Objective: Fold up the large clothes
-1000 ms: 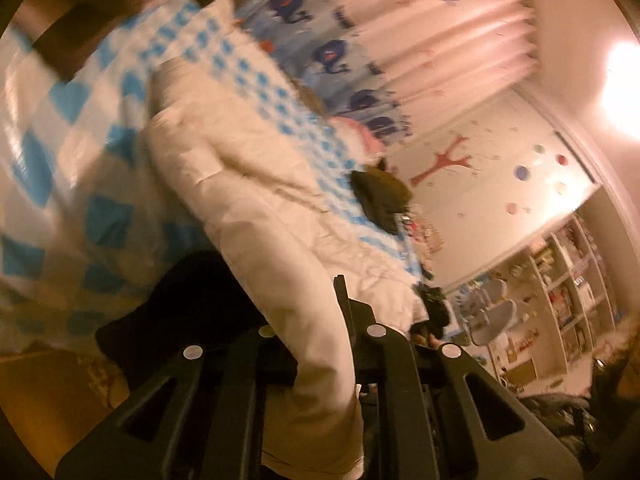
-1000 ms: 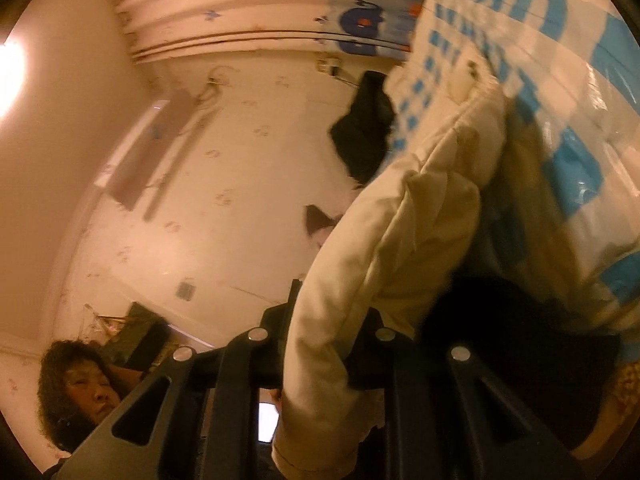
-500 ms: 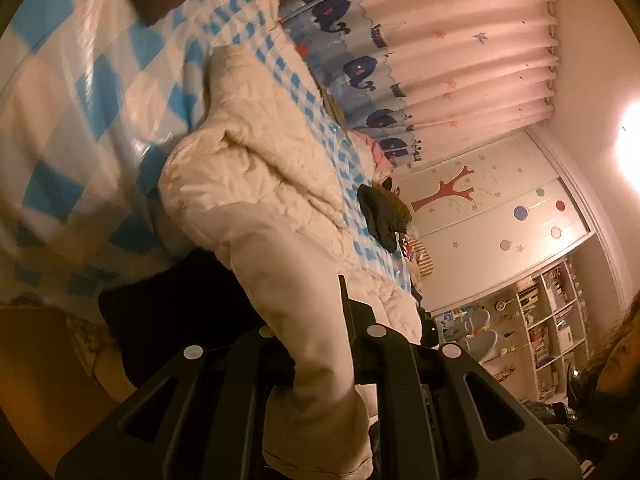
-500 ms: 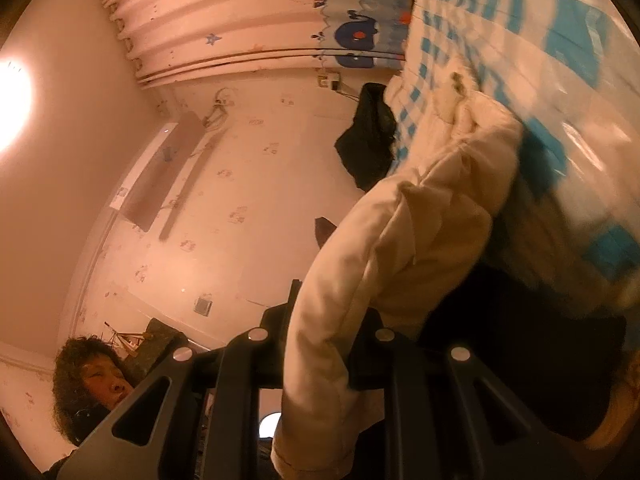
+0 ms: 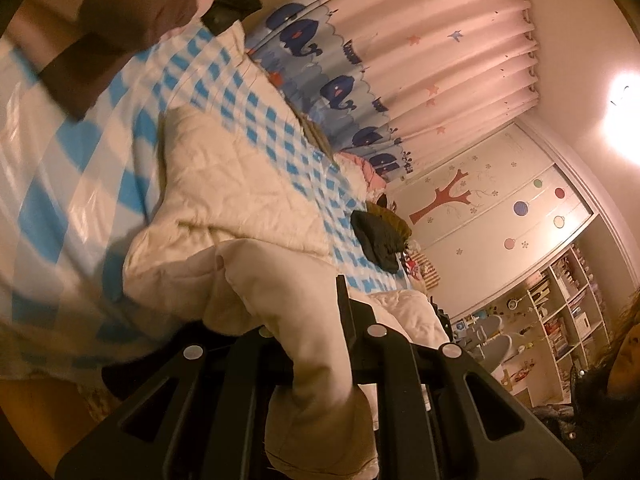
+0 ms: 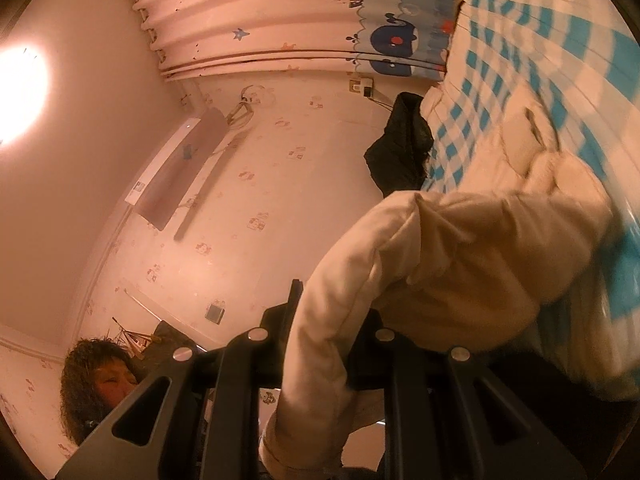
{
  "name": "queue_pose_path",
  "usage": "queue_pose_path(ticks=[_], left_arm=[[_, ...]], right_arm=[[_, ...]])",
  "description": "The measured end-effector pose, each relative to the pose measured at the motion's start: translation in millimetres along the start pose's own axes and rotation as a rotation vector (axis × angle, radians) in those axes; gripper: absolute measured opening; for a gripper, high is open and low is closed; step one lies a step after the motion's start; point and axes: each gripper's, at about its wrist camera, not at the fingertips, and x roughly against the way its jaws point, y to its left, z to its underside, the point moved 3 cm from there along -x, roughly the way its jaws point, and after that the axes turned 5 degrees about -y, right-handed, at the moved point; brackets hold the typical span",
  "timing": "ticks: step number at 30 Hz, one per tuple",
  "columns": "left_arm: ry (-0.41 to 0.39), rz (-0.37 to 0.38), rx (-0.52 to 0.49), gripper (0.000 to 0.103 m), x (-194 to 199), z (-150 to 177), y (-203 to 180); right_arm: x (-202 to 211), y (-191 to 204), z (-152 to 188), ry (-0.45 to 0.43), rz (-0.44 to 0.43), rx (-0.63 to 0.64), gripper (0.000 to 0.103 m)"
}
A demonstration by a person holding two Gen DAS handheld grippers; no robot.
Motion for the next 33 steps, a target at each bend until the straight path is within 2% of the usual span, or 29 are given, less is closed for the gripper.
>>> queue_pose_path(ticks=[9, 21, 33], left_arm=[[-0.069, 0.017, -0.006, 0.010, -18.3, -48.9, -11.2], [-0.137, -0.026, 0.021, 0.010, -51.0, -108.6, 6.1], [-0.159, -0.056, 0.012, 0.010, -77.1, -149.1, 9.7]], right_arm=[[-27.1, 4.2, -39.1, -0.018, -0.002, 0.028, 0.019], [-66.6, -13.6, -92.4, -0.058, 0.034, 0.029, 0.019], [-95.6, -27.6, -132.2, -0.088, 0.092, 0.029, 0.019]])
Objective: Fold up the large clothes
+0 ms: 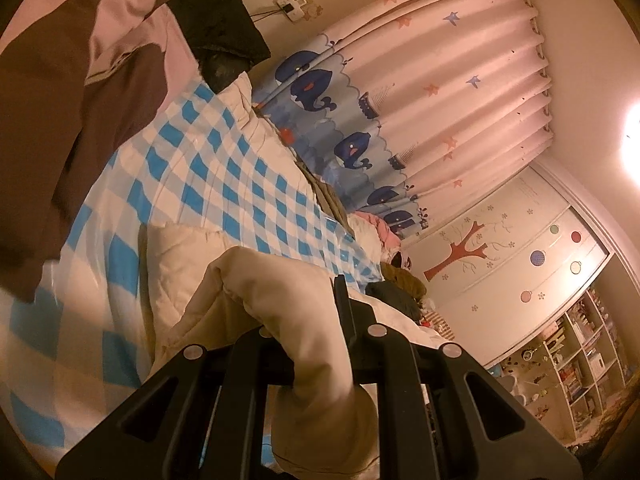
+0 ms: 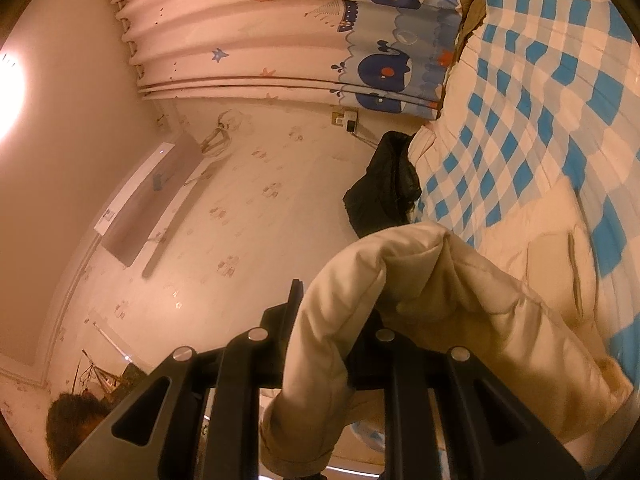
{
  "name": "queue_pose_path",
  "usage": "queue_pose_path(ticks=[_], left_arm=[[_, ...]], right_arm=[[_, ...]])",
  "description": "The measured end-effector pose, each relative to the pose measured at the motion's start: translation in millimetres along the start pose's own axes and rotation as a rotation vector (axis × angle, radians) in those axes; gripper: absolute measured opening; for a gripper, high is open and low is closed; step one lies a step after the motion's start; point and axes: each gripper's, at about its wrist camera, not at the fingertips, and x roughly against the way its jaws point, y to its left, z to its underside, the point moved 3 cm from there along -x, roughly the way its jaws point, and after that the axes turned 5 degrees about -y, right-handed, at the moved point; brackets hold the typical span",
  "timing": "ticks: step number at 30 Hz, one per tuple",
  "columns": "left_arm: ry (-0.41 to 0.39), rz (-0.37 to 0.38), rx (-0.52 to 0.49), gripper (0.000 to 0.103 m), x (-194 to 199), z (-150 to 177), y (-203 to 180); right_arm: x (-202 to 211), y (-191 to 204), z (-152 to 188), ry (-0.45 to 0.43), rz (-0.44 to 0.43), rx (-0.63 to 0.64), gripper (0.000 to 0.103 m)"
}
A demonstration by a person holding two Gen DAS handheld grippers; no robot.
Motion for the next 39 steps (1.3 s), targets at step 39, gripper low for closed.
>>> queue_pose_path(ticks=[39], left_arm=[[0.000, -0.343, 0.020, 0.011, -138.9, -36.5, 110.0]], right_arm=[[-85.1, -158.7, -68.1, -0.037, 0.346, -0.124, 0.019]])
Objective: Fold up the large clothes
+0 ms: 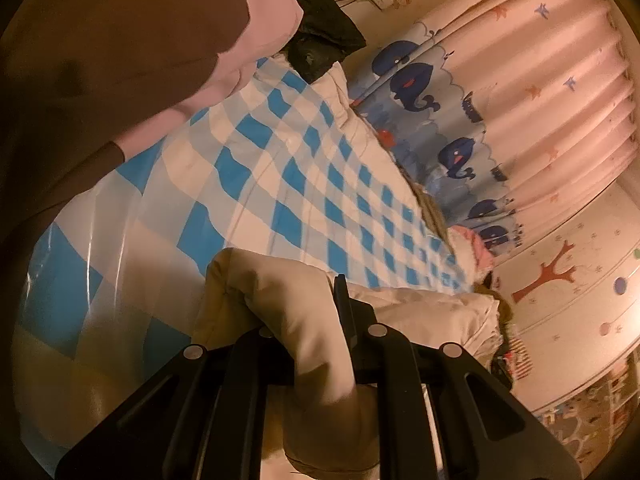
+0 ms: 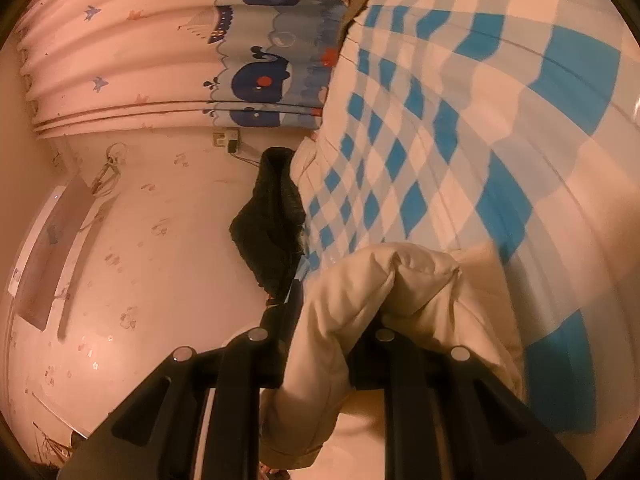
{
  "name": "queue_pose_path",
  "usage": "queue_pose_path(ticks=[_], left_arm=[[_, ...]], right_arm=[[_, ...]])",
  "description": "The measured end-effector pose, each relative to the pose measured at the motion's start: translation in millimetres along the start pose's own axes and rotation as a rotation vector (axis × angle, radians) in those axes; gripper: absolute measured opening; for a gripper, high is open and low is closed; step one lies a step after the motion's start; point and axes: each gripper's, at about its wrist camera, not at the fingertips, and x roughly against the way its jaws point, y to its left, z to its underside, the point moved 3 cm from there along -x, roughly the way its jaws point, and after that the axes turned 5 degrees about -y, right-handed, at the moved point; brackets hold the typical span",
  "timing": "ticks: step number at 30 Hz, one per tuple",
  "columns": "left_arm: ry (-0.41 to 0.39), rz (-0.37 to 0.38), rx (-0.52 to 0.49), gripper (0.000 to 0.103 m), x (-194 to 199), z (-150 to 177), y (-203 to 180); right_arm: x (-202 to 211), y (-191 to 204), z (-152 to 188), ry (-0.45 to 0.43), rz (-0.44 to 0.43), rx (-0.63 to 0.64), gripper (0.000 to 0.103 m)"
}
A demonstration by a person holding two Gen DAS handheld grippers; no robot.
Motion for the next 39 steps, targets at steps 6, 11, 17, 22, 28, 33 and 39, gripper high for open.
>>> queue_pose_path(ticks=[6, 11, 17, 22, 28, 33, 39], left_arm=[[-0.005, -0.067, -0.050, 0.011, -10.6, 4.8, 0.4], [-0.002, -0.127, -0.098, 0.011, -20.3, 12.2, 1.7], [0.004, -0.169, -0.131, 0.012, -29.2, 19.4, 6.1], [0.013, -0.201, -0.147, 0.012, -37.9, 25.2, 11.4], [0.030, -0.237, -0.167, 0.012, -48.7, 30.5, 15.2], [0.042, -0.276, -0.197, 0.012, -52.1, 32.1, 11.6], [0.051, -0.332, -0.277, 0.013, -46.4, 34.4, -2.6]], right_arm=[[-3.0, -10.3, -0.3, 0.001, 0.020, -0.008, 0.019], [-5.7, -16.1, 0.5, 0.005, 0.040, -0.010, 0.019], [-9.3, -24.6, 0.7, 0.012, 0.064, -0.019, 0.019], [-17.1, -31.3, -0.8, 0.029, 0.113, -0.027, 0.019], [-19.7, -39.7, -1.8, 0.044, 0.122, -0.051, 0.020], [-22.3, -37.8, -4.4, 0.068, 0.138, -0.066, 0.025], [-20.8, -16.5, -4.6, 0.079, 0.129, -0.056, 0.065]])
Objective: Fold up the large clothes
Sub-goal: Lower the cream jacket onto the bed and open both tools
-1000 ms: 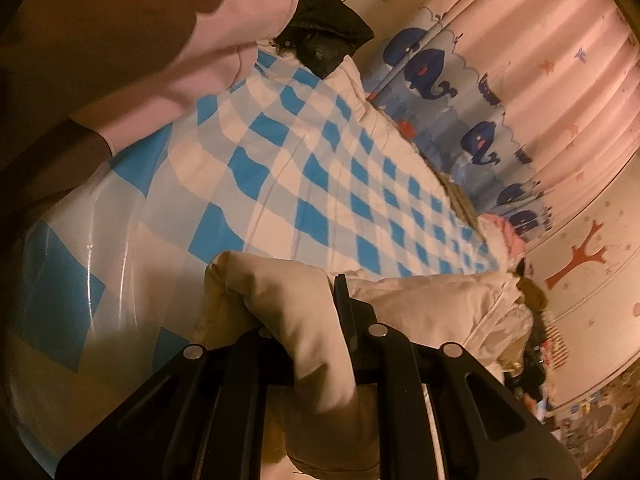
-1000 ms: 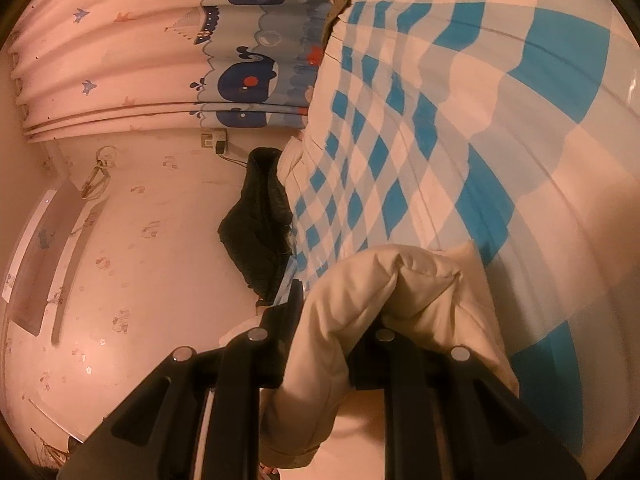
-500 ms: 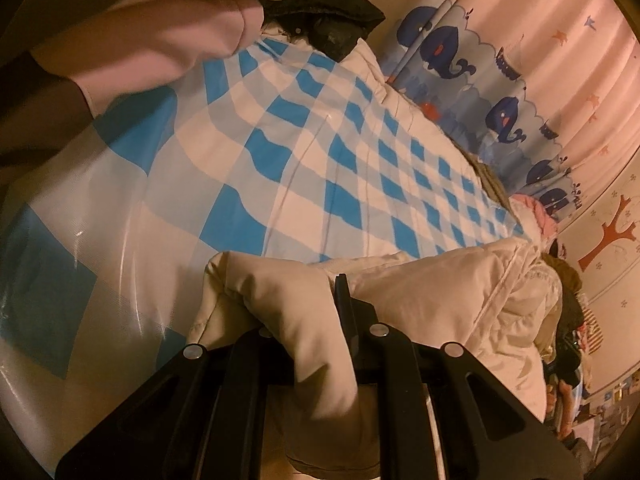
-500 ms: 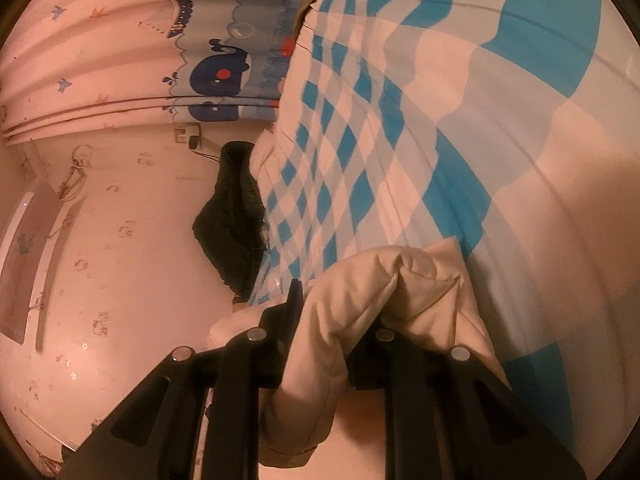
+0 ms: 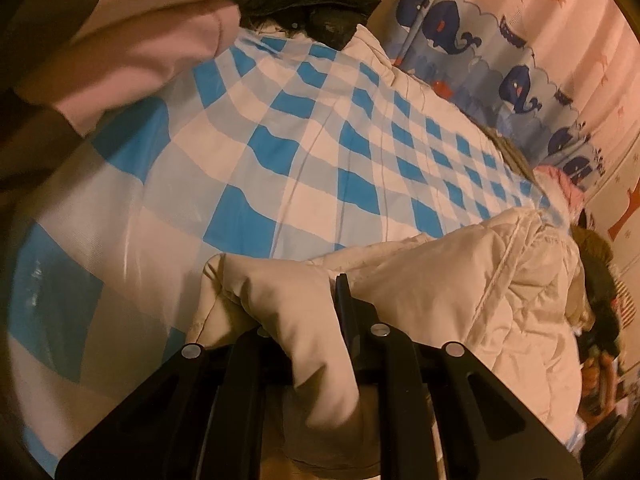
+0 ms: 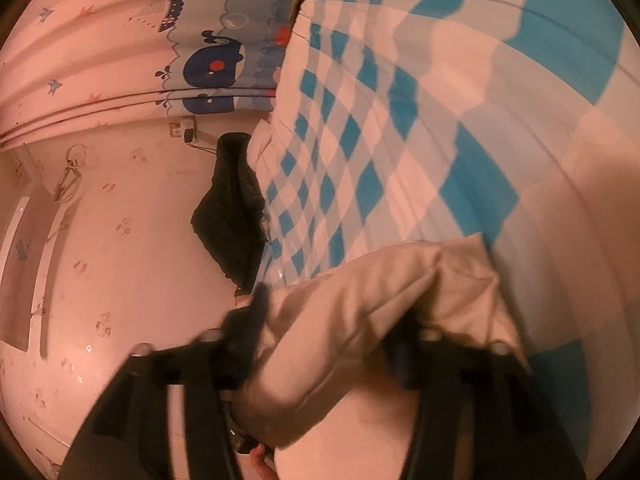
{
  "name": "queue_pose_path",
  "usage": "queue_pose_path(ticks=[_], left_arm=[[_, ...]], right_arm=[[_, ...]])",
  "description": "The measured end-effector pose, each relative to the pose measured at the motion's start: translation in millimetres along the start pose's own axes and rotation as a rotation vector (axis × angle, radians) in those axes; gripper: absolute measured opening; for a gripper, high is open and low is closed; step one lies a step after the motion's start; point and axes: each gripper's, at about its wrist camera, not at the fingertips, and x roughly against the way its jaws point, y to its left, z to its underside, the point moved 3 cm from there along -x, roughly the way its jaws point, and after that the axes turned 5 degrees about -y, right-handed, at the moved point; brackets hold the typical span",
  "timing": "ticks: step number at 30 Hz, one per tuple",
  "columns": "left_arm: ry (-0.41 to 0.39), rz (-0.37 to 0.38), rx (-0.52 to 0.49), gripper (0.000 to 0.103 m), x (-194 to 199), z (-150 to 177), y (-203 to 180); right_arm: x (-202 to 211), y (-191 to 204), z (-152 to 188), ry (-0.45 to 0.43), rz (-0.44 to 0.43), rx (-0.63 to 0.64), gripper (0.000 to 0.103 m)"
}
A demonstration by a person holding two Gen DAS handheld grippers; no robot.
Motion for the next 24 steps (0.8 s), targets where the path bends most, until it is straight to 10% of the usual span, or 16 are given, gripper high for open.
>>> queue_pose_path(ticks=[12, 24], left_arm=[[0.041, -0.037, -0.127, 0.024, 48.4, 0.7, -17.7], [0.064, 0.123, -0.008, 0.046, 107.8, -36.7, 0.4]], right_arm=[[45.8, 50.2, 19.8, -0.035, 0.021, 0.075, 0.082], [22.7, 129.0, 101.3, 0.132, 0.144, 0.443, 0.086]])
